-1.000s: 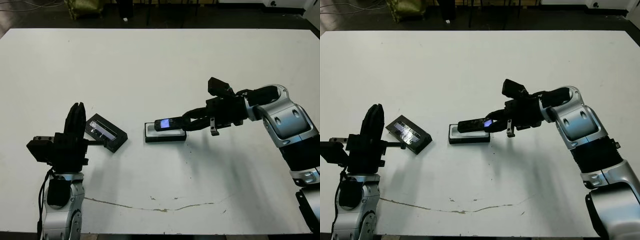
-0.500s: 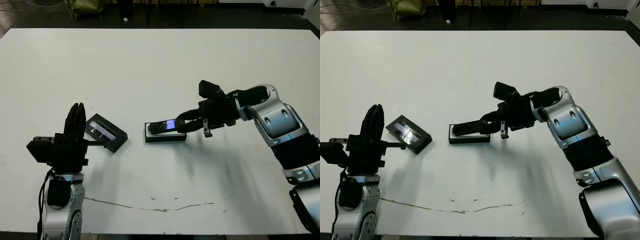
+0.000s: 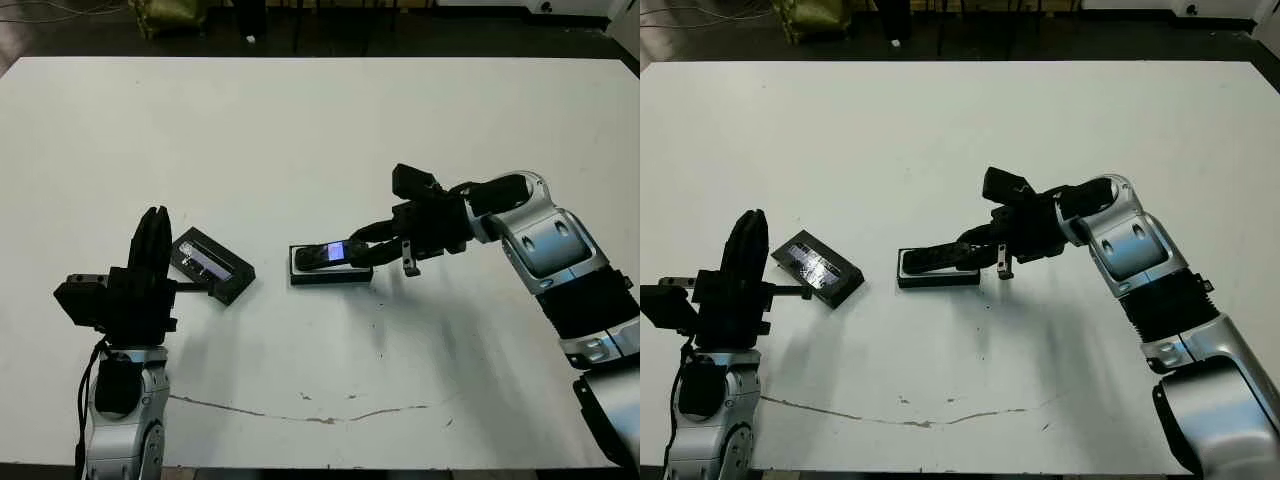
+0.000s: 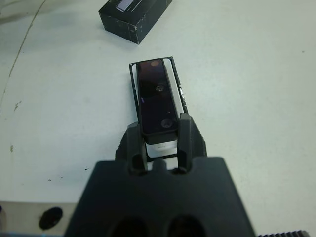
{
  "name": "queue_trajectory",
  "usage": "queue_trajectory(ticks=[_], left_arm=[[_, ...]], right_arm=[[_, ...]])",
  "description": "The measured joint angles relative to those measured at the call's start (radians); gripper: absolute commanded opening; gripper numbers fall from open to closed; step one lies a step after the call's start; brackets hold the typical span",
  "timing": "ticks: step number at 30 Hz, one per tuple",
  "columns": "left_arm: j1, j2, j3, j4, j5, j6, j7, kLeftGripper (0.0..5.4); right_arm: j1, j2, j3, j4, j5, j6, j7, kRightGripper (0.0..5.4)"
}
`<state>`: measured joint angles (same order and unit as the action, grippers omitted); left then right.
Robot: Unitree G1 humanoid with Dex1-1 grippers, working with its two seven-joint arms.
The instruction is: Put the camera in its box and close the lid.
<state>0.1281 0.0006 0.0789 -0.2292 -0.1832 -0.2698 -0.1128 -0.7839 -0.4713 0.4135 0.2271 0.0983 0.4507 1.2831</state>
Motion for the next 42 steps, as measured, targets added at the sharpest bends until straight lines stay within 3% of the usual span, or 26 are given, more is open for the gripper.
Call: queue_trajectory(ticks=[42], left_arm=[[0.003,-0.003,-0.003,-0.002,-0.009,0.001,-0.005,0.0]], right_arm=[[-0.01,0.034,0.026,0.025,-0.058,-0.017,-0.017,0.1]])
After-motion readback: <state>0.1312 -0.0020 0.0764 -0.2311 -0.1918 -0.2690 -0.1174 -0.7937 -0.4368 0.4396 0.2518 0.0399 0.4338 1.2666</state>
